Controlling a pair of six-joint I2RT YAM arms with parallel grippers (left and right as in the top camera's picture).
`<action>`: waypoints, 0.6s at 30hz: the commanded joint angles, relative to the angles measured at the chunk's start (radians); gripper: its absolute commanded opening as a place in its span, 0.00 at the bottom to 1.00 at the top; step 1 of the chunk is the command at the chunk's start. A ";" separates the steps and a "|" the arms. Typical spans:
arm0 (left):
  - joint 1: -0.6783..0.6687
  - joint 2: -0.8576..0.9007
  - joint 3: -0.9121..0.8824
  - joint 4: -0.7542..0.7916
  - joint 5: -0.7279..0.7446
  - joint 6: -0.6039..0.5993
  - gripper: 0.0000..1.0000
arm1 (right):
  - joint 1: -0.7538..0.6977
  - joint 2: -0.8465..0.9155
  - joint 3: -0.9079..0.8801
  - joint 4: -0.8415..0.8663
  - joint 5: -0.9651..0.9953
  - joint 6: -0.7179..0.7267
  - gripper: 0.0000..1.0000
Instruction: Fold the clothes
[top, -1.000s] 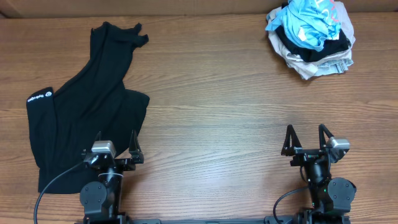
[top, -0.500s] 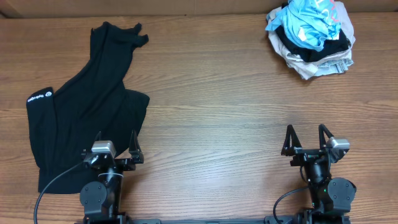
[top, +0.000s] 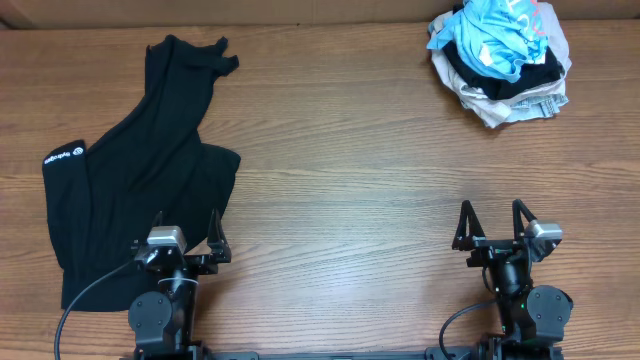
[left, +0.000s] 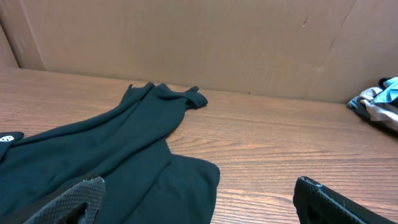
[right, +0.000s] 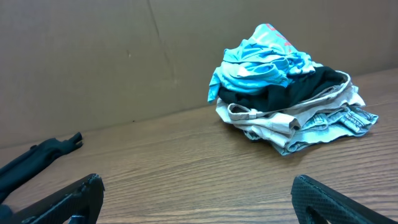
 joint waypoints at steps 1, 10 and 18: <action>-0.002 -0.011 -0.003 -0.003 -0.005 -0.007 1.00 | 0.005 -0.012 -0.011 0.005 0.008 0.000 1.00; -0.002 -0.011 -0.003 -0.003 -0.005 -0.007 1.00 | 0.005 -0.012 -0.011 -0.003 0.081 -0.003 1.00; -0.002 -0.011 -0.003 -0.003 -0.007 -0.007 1.00 | 0.005 -0.012 -0.011 -0.003 0.080 -0.003 1.00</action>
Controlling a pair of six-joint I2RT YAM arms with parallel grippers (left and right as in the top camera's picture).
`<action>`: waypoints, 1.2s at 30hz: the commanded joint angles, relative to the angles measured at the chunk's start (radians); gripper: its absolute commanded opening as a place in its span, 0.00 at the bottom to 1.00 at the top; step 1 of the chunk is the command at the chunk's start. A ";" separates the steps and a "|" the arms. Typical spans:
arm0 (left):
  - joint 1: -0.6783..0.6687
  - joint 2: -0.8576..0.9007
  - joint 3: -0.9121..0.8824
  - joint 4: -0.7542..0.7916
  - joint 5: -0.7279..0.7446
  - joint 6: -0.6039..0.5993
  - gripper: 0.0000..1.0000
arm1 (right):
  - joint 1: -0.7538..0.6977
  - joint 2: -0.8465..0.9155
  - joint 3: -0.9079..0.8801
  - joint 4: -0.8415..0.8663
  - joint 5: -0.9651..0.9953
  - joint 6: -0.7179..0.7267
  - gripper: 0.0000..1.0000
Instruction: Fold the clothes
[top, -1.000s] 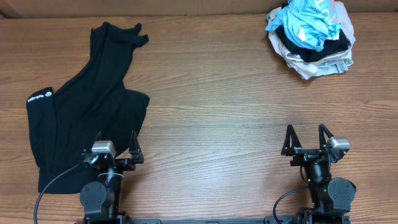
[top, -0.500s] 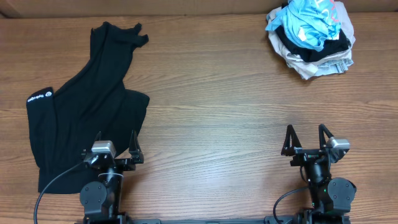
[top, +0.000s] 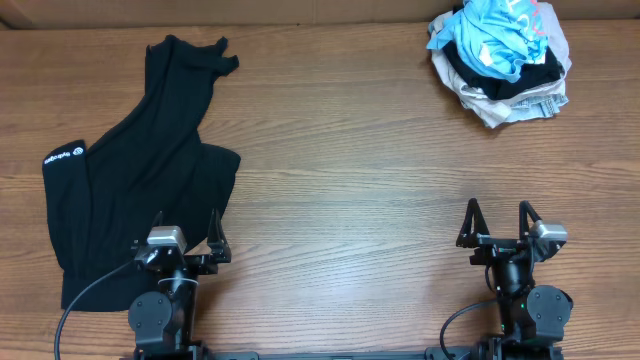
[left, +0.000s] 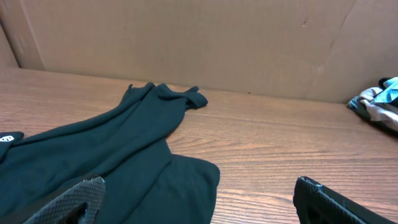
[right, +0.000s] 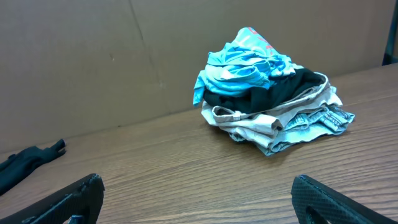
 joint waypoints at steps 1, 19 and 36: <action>-0.002 -0.011 -0.003 -0.003 -0.007 -0.007 1.00 | 0.004 -0.012 -0.011 0.000 0.016 -0.003 1.00; -0.001 -0.011 0.006 -0.005 0.027 -0.008 1.00 | 0.004 -0.012 -0.004 0.060 -0.132 0.002 1.00; -0.001 0.230 0.397 -0.290 0.027 0.001 1.00 | 0.004 0.025 0.228 -0.061 -0.131 0.002 1.00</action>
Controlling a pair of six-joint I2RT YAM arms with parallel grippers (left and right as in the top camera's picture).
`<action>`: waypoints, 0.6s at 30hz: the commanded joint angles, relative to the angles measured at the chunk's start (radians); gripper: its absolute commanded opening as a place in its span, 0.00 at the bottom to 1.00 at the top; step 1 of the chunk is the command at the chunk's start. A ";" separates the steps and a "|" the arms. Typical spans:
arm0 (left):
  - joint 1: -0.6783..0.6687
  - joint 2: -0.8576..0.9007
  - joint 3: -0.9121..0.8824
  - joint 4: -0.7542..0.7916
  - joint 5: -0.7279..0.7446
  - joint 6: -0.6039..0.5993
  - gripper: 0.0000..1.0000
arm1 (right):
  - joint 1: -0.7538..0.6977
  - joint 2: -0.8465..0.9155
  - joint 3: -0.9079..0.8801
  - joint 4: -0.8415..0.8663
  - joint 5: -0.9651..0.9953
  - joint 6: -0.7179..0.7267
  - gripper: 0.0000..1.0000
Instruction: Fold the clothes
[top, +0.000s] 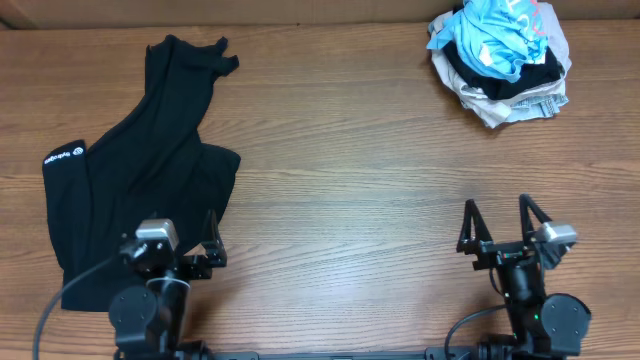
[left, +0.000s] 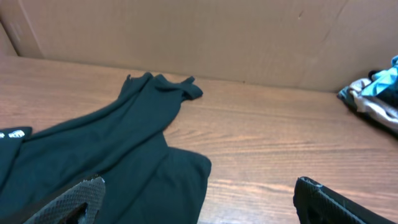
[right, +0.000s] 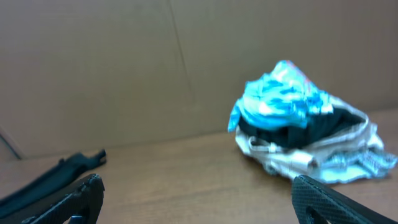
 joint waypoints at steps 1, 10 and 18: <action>-0.001 0.124 0.138 -0.031 0.015 0.002 1.00 | 0.005 0.037 0.096 -0.010 -0.008 0.001 1.00; -0.001 0.510 0.564 -0.298 0.045 0.112 1.00 | 0.005 0.266 0.341 -0.146 -0.008 0.001 1.00; -0.001 0.818 0.835 -0.520 0.046 0.159 1.00 | 0.005 0.619 0.660 -0.419 -0.008 0.000 1.00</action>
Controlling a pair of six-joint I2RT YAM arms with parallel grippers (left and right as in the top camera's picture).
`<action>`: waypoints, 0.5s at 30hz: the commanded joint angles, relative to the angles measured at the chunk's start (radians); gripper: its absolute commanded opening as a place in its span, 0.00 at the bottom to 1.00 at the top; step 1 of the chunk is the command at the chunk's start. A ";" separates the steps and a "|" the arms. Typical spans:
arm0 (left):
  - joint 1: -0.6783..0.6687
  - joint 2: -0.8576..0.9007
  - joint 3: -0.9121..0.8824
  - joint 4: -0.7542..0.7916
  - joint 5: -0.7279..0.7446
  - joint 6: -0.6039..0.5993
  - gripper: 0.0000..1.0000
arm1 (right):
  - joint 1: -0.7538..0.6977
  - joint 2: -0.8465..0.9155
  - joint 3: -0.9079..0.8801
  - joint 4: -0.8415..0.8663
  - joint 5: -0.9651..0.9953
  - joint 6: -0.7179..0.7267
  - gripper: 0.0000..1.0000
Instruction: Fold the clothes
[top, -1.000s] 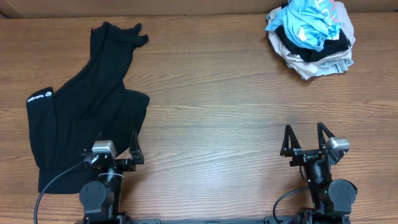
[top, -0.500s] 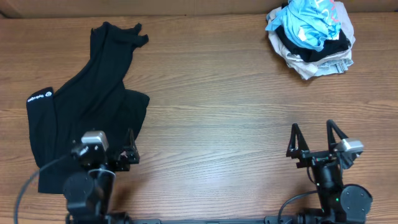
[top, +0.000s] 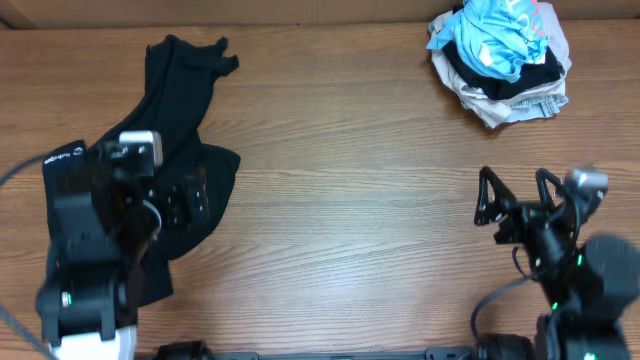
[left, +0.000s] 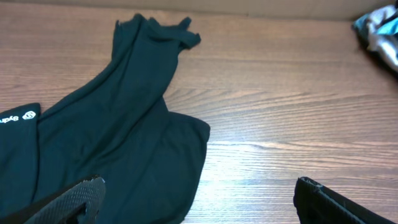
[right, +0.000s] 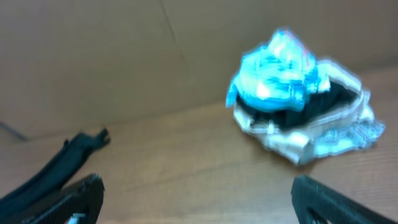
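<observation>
A black top (top: 160, 130) with a white logo tag lies spread on the left of the wooden table (top: 350, 200); the left wrist view shows it as the black top (left: 118, 118). My left gripper (top: 186, 196) hangs open over its lower right part, nothing between the fingers (left: 68, 199). My right gripper (top: 515, 200) is open over bare wood at the right, apart from any cloth. In the blurred right wrist view, one end of the black top (right: 62, 160) shows at far left.
A pile of crumpled clothes (top: 502, 55), light blue on top of black and beige, sits at the back right corner; the right wrist view shows the pile (right: 298, 102) ahead. A cardboard wall (right: 124, 56) stands behind the table.
Both arms have left the table's near edge. My left gripper is now higher and over the black top's lower part. My right gripper is farther forward and to the right. Both stay open.
Both grippers stood open at the near edge, the left beside the black top's hem. The right one then turned slightly, and the left shifted a little left. Now both are up and forward over the table. The clothes have not moved.
</observation>
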 joint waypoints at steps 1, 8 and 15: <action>-0.001 0.109 0.064 -0.011 0.015 0.044 1.00 | 0.004 0.169 0.163 -0.098 -0.005 -0.001 1.00; -0.001 0.278 0.064 0.013 0.098 0.036 1.00 | 0.004 0.461 0.344 -0.231 -0.005 -0.026 1.00; -0.003 0.467 0.064 0.063 0.134 0.100 1.00 | 0.004 0.647 0.344 -0.239 -0.056 -0.026 1.00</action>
